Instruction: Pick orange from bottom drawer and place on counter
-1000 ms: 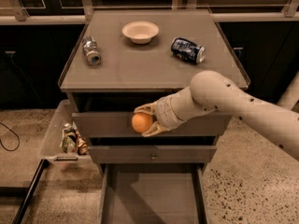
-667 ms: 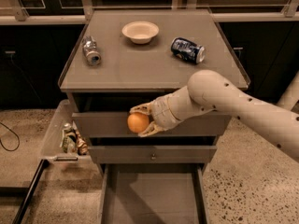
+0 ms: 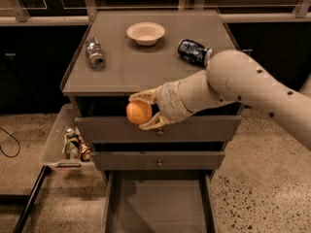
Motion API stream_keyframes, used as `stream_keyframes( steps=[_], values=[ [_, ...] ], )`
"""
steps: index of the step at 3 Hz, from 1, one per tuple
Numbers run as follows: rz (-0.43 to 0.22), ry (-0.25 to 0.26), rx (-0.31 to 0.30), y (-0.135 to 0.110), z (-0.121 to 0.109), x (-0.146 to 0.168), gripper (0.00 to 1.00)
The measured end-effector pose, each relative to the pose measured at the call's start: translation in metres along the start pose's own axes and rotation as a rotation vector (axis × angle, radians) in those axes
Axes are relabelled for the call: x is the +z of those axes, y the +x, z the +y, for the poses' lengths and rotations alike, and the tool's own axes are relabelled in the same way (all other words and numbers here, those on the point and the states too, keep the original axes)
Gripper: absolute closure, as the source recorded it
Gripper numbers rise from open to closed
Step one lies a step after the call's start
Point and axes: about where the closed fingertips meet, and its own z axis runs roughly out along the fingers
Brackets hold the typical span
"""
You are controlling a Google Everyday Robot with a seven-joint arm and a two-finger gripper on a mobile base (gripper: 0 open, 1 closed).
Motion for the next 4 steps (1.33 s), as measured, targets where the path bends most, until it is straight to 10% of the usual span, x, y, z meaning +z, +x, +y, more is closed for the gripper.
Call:
stream_keyframes(
  steps=[2,4],
  values=[
    [0.058,0.098,0.010,0.014,-0.091,-0.056,1.00],
    [-0.018,0.164,0.127,0.079,-0.167,-0.047,1.00]
  ],
)
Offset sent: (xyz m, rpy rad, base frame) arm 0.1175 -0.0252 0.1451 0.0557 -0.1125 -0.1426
